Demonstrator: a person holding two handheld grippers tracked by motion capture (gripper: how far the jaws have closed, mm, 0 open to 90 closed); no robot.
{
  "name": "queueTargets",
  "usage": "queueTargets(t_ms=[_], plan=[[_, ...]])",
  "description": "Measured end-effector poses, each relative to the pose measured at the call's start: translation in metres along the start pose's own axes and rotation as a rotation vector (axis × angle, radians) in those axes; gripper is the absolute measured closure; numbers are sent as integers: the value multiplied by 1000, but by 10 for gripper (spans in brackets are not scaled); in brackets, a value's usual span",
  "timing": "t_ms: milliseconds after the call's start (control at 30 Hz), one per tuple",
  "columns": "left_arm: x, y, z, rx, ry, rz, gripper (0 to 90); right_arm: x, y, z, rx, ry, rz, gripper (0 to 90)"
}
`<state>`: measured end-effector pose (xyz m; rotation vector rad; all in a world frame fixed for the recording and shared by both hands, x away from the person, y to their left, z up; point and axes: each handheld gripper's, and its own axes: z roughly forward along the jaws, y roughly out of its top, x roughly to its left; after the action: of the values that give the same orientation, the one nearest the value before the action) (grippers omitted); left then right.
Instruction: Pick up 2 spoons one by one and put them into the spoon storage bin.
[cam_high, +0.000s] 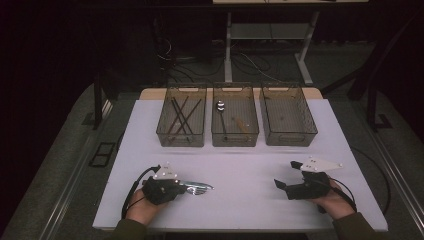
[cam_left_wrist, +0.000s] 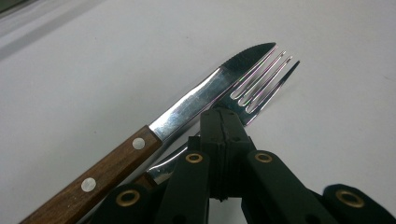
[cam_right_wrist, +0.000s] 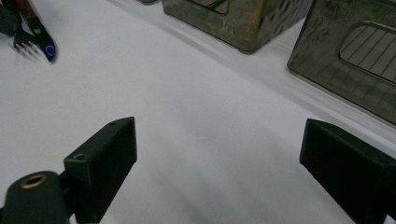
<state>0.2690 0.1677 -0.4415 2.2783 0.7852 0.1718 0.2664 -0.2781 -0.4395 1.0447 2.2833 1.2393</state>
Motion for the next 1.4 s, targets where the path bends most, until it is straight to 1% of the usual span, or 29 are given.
queueTargets(t_ms=[33,100,267,333,433,467,567,633,733,867,900,967,1033,1067,1167,1233,1400], plan=[[1,1,1,2,1,6,898,0,0,0,1,0,1,111],[2,3,2,1,4,-1,898,0,0,0,1,0,4,110],[7,8,7,-2,18,12,898,0,0,1,3,0,0,111],[8,10,8,-7,22,9,897,1,0,0,1,1,2,110],[6,11,9,1,25,14,897,0,0,1,1,0,4,110],[5,11,11,11,10,24,896,0,0,1,1,-1,4,110],[-2,14,14,9,-8,44,896,-1,0,0,-1,-2,2,110],[-5,16,16,14,-7,55,896,0,0,0,0,1,2,110],[-6,19,20,7,-27,55,896,0,0,1,0,1,3,110],[-13,24,25,18,-35,85,896,0,0,0,-1,2,2,110],[-14,24,26,16,-44,83,896,0,0,0,0,1,3,110],[-15,25,28,12,-45,87,896,0,0,0,0,-2,5,110],[-17,26,29,4,-62,83,896,0,0,0,-3,-2,1,111],[-18,28,30,13,-64,100,896,0,0,0,-3,-2,0,110],[-18,31,33,11,-52,107,896,0,0,0,-2,-5,4,111],[-17,33,36,10,-51,104,896,-1,0,1,-2,-6,4,110],[-16,39,42,6,-47,119,896,0,0,0,-1,1,2,110]])
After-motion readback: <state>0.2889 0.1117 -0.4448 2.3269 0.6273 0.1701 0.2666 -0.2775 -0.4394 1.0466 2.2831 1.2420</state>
